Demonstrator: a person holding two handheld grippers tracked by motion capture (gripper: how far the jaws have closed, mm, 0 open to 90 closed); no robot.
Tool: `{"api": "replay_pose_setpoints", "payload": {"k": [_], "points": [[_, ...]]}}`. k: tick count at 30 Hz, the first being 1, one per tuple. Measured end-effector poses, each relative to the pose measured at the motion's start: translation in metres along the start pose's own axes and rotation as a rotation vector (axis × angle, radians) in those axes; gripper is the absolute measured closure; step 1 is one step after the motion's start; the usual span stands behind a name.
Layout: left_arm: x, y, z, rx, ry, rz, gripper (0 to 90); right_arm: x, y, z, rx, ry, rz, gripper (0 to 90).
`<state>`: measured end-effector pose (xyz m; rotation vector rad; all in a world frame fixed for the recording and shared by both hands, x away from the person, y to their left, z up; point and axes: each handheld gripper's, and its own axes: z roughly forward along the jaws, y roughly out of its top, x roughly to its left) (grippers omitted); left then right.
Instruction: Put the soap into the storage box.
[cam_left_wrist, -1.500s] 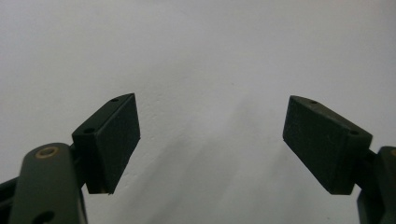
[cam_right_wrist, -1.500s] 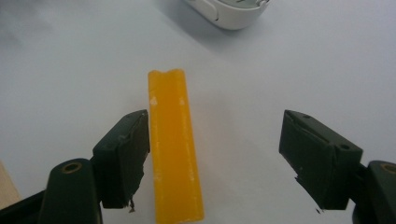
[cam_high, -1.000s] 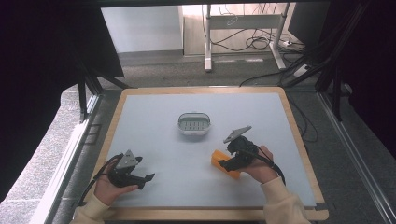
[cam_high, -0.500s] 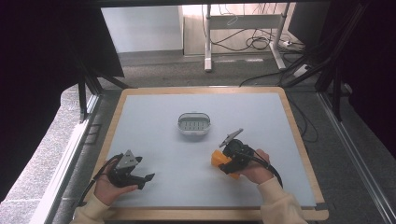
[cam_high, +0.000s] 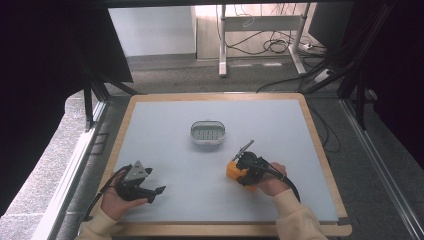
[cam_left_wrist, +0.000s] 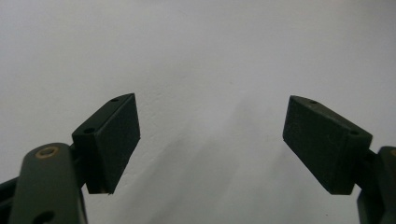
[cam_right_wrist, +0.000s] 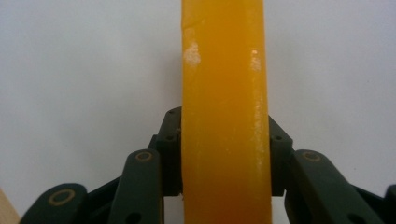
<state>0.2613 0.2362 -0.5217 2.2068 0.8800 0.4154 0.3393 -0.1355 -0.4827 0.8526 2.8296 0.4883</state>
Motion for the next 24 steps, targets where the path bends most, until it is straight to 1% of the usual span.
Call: {"api": "replay_pose_setpoints", "payload": {"k": [8, 11, 20, 24], "points": [[0.000, 0.000, 0.000, -0.008, 0.000, -0.004, 18.9, -0.001, -0.001, -0.001, -0.007, 0.012, -0.008, 61.5], [0.000, 0.000, 0.000, -0.006, -0.003, -0.002, 18.9, 0.000, -0.001, -0.003, -0.011, 0.000, -0.014, 61.5], [0.000, 0.000, 0.000, -0.005, -0.003, -0.001, 18.9, -0.004, -0.003, -0.017, -0.062, -0.012, -0.001, 61.6], [0.000, 0.000, 0.000, -0.006, -0.002, -0.002, 18.9, -0.005, -0.004, -0.020, -0.076, -0.013, -0.002, 61.6]]}}
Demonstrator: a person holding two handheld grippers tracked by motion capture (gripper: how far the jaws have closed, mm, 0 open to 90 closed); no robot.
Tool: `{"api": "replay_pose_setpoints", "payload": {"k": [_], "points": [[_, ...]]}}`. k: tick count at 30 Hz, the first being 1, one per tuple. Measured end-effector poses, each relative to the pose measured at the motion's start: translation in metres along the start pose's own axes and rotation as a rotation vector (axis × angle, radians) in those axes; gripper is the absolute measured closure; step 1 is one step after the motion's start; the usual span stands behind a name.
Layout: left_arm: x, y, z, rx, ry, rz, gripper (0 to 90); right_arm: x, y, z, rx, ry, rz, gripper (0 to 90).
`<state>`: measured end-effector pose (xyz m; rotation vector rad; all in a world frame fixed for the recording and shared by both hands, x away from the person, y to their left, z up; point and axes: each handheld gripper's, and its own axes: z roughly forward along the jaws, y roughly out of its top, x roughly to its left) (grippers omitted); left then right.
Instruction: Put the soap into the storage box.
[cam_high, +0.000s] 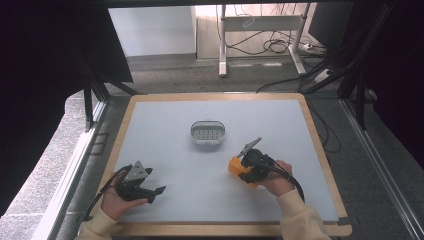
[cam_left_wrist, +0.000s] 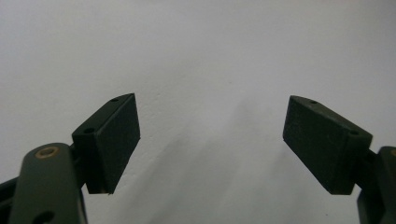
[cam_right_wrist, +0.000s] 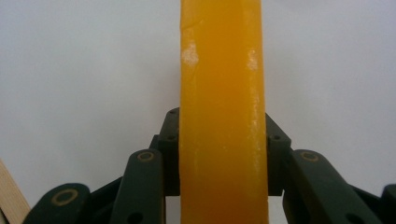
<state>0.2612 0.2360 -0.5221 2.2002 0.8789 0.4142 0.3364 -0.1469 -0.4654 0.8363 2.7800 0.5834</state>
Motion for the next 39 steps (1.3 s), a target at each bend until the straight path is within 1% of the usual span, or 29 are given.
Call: {"api": "replay_pose_setpoints", "payload": {"k": [3, 5, 9, 10, 11, 12, 13, 14, 18, 21, 25, 26, 31, 32, 39], "points": [[0.000, 0.000, 0.000, 0.001, 0.001, 0.001, 18.9, -0.001, -0.001, -0.003, -0.006, -0.007, -0.004, 61.6], [0.000, 0.000, 0.001, 0.002, 0.000, 0.001, 18.9, -0.002, -0.001, -0.005, -0.019, -0.008, 0.001, 61.6], [0.000, 0.000, 0.001, 0.002, 0.000, 0.002, 18.9, -0.003, -0.001, -0.007, -0.023, -0.014, 0.007, 61.6], [0.000, 0.000, 0.001, 0.003, 0.000, 0.002, 18.9, -0.003, -0.001, -0.008, -0.025, -0.011, 0.009, 61.6], [0.000, 0.000, 0.001, 0.003, 0.001, 0.001, 18.9, -0.006, -0.002, -0.009, -0.042, 0.012, 0.019, 61.6], [0.000, 0.000, 0.001, 0.008, 0.004, 0.001, 18.9, -0.007, -0.002, -0.010, -0.049, 0.019, 0.019, 61.5], [0.000, 0.000, 0.001, 0.008, 0.004, 0.001, 18.9, -0.007, -0.002, -0.010, -0.049, 0.019, 0.019, 61.5], [0.000, 0.000, -0.001, 0.003, 0.009, 0.000, 18.9, -0.009, 0.000, -0.013, -0.064, 0.024, 0.023, 61.5], [0.001, 0.001, -0.003, -0.002, 0.013, -0.001, 18.9, -0.013, 0.002, -0.017, -0.083, 0.032, 0.026, 61.5], [0.000, 0.001, -0.002, -0.004, 0.008, 0.002, 18.9, -0.014, 0.003, -0.020, -0.080, 0.027, 0.021, 61.6], [-0.001, 0.001, -0.001, 0.001, -0.001, 0.006, 18.9, -0.017, 0.005, -0.023, -0.089, 0.046, 0.029, 61.6], [-0.001, 0.000, -0.001, -0.002, -0.002, 0.007, 18.9, -0.017, 0.007, -0.023, -0.083, 0.035, 0.026, 61.6], [-0.001, 0.001, -0.002, -0.006, -0.002, 0.008, 18.8, -0.019, 0.012, -0.024, -0.081, 0.027, 0.021, 61.6], [-0.002, 0.001, -0.002, -0.001, -0.003, 0.010, 18.9, -0.019, 0.014, -0.026, -0.086, 0.025, 0.011, 61.6], [-0.003, 0.001, -0.001, 0.004, -0.002, 0.008, 18.8, -0.026, 0.019, -0.026, -0.106, 0.035, 0.005, 61.6]]}}
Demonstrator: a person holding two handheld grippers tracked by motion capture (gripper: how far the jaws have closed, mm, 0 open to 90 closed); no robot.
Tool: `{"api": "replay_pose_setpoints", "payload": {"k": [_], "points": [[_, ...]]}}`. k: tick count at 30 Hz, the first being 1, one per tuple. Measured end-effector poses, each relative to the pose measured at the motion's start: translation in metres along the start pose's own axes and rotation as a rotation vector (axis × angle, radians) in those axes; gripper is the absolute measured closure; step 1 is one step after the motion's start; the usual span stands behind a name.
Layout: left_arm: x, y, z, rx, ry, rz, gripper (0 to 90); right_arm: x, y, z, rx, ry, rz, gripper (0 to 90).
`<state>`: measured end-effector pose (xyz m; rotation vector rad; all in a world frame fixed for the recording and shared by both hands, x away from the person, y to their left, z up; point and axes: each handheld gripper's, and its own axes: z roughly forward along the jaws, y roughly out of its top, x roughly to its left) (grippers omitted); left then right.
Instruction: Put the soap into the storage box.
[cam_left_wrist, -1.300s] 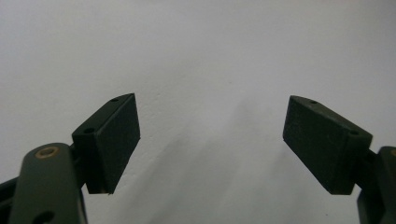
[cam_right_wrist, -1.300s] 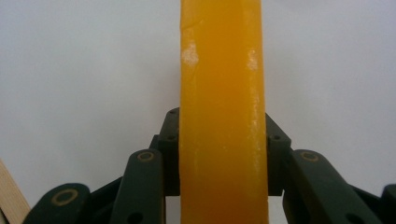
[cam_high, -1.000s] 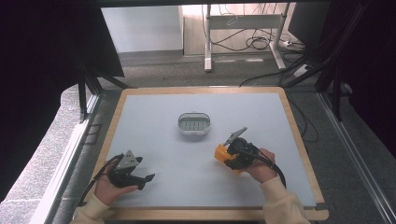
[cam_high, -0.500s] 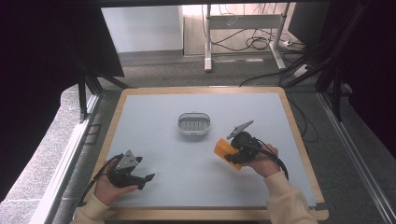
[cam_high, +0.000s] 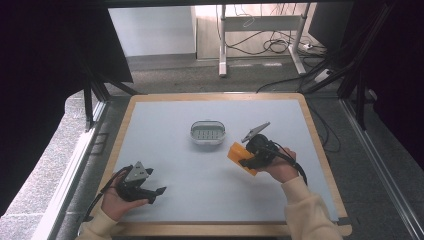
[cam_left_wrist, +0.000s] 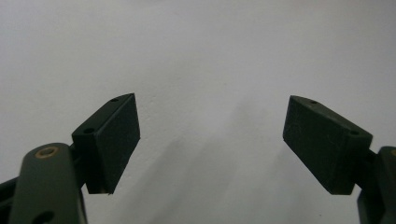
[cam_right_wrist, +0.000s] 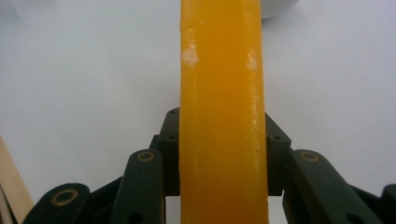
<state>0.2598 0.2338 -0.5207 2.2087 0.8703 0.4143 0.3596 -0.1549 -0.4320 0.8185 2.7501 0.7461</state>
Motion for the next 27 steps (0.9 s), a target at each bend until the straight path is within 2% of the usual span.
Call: {"api": "replay_pose_setpoints", "payload": {"k": [17, 27], "points": [[0.000, 0.000, 0.000, 0.000, -0.002, 0.000, 18.9, -0.010, 0.016, -0.008, -0.014, -0.008, -0.012, 61.6], [-0.001, 0.000, 0.000, -0.002, -0.003, 0.000, 18.9, -0.010, 0.024, -0.009, -0.012, -0.003, -0.045, 61.6]]}}
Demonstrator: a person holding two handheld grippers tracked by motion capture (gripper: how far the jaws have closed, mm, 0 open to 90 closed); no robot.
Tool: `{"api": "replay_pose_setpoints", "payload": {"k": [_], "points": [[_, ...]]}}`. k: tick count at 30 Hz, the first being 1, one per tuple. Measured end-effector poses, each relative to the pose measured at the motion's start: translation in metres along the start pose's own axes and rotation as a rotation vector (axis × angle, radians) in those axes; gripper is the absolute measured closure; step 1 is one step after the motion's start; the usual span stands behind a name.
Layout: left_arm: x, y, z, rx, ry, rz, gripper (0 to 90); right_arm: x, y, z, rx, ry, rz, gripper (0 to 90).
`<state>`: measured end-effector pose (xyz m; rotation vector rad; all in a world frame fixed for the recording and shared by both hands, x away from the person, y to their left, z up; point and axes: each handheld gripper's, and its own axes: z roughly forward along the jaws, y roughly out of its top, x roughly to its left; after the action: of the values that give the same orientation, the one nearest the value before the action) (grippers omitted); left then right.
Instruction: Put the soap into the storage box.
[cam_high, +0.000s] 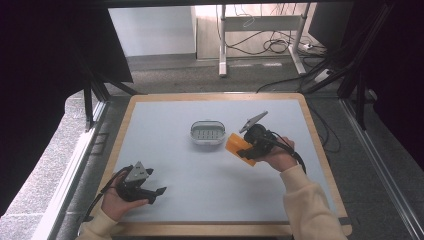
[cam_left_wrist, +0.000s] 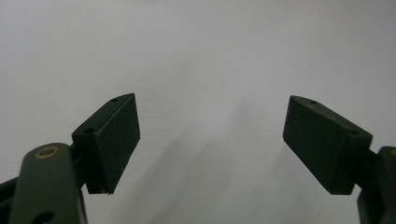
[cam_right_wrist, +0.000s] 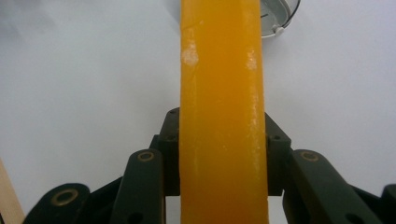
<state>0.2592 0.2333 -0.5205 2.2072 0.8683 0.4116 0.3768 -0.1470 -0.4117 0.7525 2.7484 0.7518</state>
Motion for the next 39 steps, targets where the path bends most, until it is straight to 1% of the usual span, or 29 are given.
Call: {"api": "replay_pose_setpoints", "payload": {"k": [3, 4, 8, 12, 14, 23, 29, 35, 39], "points": [[0.000, 0.000, 0.000, 0.001, 0.000, 0.001, 18.8, 0.000, 0.002, 0.001, 0.000, 0.000, -0.012, 61.6], [0.000, 0.000, 0.000, 0.001, -0.001, 0.002, 18.9, 0.000, 0.003, 0.001, -0.001, 0.000, -0.025, 61.6], [0.000, 0.000, 0.000, 0.000, 0.000, 0.000, 18.9, -0.001, 0.006, 0.003, -0.003, 0.009, -0.033, 61.6], [0.001, 0.000, -0.001, -0.003, 0.002, -0.003, 18.9, -0.002, 0.009, 0.005, -0.002, 0.011, -0.052, 61.6], [0.002, 0.000, -0.001, 0.000, 0.002, -0.003, 18.9, -0.002, 0.011, 0.006, -0.012, 0.017, -0.057, 61.6], [0.001, 0.000, 0.000, 0.001, 0.001, -0.002, 18.9, -0.003, 0.016, 0.009, -0.006, 0.021, -0.075, 61.6], [0.001, 0.000, 0.000, 0.002, 0.001, -0.001, 18.9, -0.006, 0.021, 0.010, -0.008, 0.025, -0.083, 61.6], [0.002, 0.000, 0.000, 0.001, 0.001, -0.002, 18.9, -0.010, 0.028, 0.012, -0.003, 0.025, -0.111, 61.6], [0.002, 0.000, -0.001, 0.001, 0.003, -0.003, 18.9, -0.012, 0.032, 0.014, -0.001, 0.026, -0.115, 61.6]]}}
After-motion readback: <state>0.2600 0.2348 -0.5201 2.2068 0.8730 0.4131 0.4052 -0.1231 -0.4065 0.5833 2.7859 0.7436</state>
